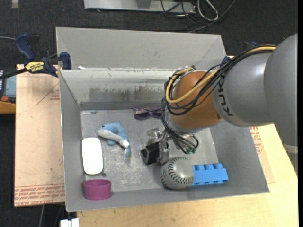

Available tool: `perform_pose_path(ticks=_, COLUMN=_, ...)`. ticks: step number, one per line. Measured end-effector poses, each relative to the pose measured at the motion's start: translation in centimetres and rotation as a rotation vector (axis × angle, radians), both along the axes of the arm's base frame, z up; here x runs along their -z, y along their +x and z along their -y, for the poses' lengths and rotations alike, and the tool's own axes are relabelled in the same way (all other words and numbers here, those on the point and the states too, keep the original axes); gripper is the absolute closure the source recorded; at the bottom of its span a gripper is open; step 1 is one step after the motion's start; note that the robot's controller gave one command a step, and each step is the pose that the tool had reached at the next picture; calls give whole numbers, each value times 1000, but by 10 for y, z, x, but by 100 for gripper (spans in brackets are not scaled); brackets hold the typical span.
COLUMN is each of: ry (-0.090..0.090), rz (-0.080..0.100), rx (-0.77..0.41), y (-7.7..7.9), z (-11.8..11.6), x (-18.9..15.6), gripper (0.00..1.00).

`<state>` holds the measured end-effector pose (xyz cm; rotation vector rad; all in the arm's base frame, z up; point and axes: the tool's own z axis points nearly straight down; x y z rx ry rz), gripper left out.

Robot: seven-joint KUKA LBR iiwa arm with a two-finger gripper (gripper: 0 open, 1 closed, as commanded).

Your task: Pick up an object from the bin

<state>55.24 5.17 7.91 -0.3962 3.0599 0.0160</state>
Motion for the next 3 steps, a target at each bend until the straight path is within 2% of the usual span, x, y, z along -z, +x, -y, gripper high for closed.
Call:
perform_pose_path(ticks=1, ry=4, rz=64, rx=-153, y=-35, z=3, x=-1, gripper=100)
perform_pose_path(ticks=2, ry=2, rz=13, rx=-21, y=-9, z=-8, x=-5, gripper=100)
perform_pose_path(ticks=3, ry=7, rz=61, rx=-133, y=-23, z=-1, x=-33, gripper=100)
